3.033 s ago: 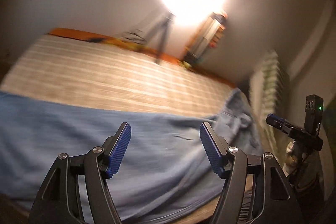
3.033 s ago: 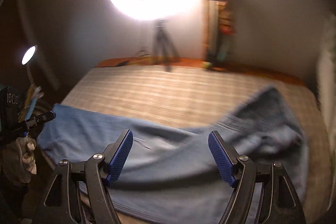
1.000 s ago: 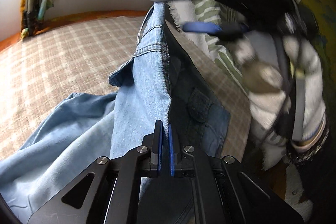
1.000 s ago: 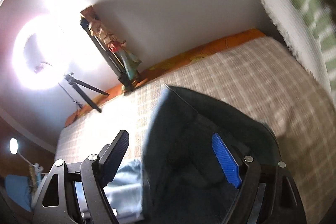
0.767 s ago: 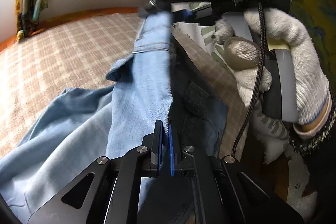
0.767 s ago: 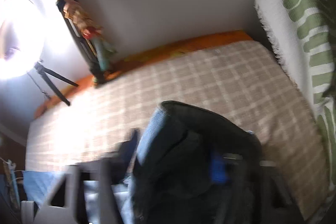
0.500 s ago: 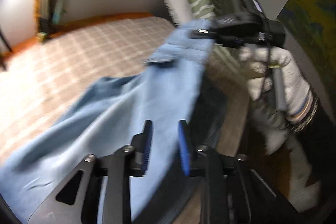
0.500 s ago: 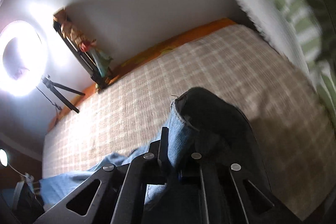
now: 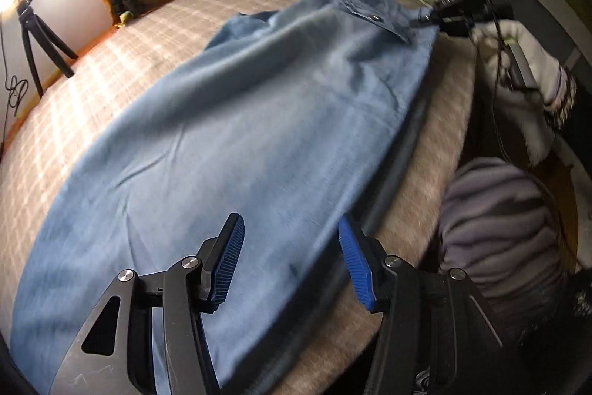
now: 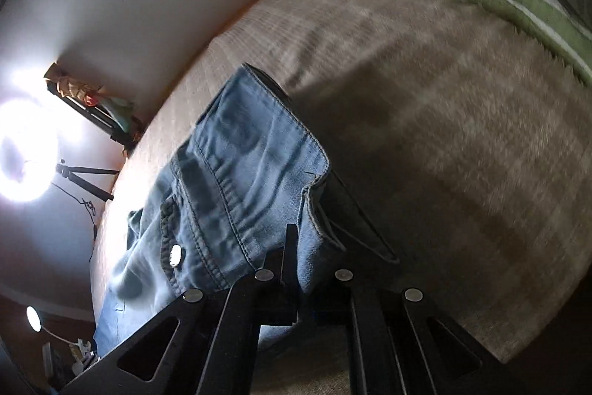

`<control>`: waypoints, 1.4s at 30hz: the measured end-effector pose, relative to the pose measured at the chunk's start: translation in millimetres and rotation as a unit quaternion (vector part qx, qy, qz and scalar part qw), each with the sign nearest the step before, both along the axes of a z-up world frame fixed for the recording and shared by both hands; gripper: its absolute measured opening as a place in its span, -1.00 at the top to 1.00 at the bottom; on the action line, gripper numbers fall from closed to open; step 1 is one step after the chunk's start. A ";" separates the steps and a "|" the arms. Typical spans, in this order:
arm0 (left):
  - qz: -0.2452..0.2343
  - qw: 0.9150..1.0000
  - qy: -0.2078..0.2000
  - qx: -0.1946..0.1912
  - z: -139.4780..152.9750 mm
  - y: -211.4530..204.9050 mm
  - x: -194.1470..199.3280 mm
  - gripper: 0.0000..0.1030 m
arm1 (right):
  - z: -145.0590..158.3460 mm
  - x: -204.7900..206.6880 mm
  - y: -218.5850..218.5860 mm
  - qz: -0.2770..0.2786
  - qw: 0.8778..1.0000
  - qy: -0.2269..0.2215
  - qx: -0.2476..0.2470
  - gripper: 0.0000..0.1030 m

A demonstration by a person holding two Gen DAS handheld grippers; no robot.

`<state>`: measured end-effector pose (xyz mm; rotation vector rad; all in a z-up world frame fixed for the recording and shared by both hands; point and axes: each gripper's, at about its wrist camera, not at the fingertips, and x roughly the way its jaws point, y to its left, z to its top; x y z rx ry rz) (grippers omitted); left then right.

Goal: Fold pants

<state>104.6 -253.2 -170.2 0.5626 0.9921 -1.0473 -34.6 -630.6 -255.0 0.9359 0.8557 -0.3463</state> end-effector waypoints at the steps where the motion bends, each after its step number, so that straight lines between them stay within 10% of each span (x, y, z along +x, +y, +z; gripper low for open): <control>1: -0.003 1.000 -0.007 0.000 0.3 1.6 -3.9 -0.01 | 7.7 -0.3 2.5 0.004 1.000 -0.005 -0.007 0.97; 11: -0.040 0.995 -0.068 0.063 -16.8 8.0 -23.1 0.06 | 64.3 -0.6 3.9 0.022 0.998 -0.041 -0.041 0.97; 15: -0.013 0.993 -0.098 0.072 -21.4 15.5 -17.9 0.85 | 65.7 5.2 4.2 0.025 0.998 -0.042 -0.041 0.97; 18: -0.002 0.995 -0.090 0.048 -14.8 23.3 -14.4 0.95 | 67.3 2.2 3.5 0.027 0.998 -0.040 -0.038 0.97; 23: 0.005 0.998 -0.057 0.002 10.2 35.6 -13.9 0.95 | 78.4 -17.3 10.4 0.040 0.995 -0.056 -0.066 0.97; 34: -0.010 0.999 0.015 0.030 -20.4 35.3 -6.0 0.67 | -5.0 -11.9 0.7 0.058 0.996 0.045 -0.043 0.94; 38: 0.028 0.999 0.028 0.007 -0.8 56.6 5.5 0.47 | 18.8 -23.7 2.7 0.077 0.986 0.091 -0.117 0.31; 42: 0.076 0.997 -0.009 -0.034 30.3 86.5 19.2 0.27 | 80.2 -28.5 7.4 0.107 0.976 0.022 -0.187 0.09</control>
